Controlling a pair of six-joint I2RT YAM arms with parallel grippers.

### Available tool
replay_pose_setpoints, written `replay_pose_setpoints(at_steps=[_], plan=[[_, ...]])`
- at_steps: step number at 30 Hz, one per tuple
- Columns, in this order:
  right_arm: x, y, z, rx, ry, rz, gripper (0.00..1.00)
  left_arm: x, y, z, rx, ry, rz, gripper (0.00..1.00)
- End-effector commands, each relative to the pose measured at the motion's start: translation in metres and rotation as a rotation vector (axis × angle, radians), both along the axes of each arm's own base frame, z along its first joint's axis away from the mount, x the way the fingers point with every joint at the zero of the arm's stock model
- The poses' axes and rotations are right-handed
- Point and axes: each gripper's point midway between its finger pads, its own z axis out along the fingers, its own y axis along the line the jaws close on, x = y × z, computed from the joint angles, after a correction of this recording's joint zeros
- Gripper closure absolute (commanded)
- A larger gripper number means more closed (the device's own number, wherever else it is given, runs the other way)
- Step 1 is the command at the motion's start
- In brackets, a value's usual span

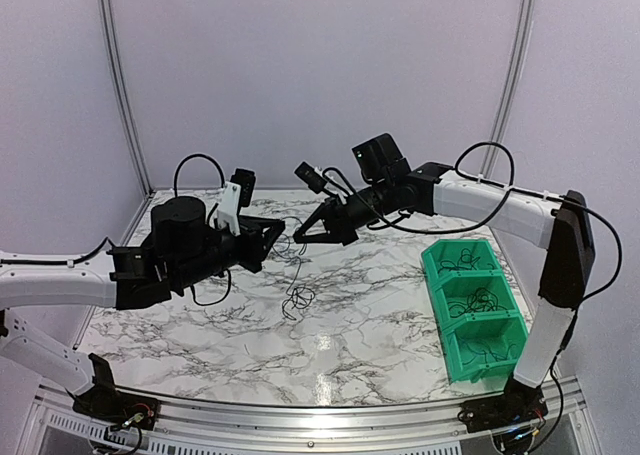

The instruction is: Untangle the cables

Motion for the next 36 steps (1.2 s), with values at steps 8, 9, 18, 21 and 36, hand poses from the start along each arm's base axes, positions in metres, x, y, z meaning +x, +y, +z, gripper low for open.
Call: replay_pose_setpoints(at_steps=[8, 9, 18, 21, 36], plan=[[-0.013, -0.001, 0.025, 0.09, -0.002, 0.072, 1.0, 0.048, -0.037, -0.069, -0.112, 0.037, 0.15, 0.81], [-0.013, -0.003, 0.027, 0.095, -0.004, 0.074, 1.0, 0.052, -0.039, -0.078, -0.127, 0.047, 0.168, 0.84], [-0.016, -0.032, 0.092, 0.224, -0.095, 0.139, 1.0, 0.073, -0.048, -0.166, -0.19, 0.126, 0.266, 0.97], [-0.008, -0.047, 0.122, 0.265, -0.152, 0.128, 1.0, 0.075, -0.055, -0.189, -0.176, 0.159, 0.266, 0.97], [0.018, -0.167, 0.263, 0.487, -0.388, 0.002, 1.0, 0.082, -0.05, -0.26, -0.126, 0.297, 0.271, 0.96]])
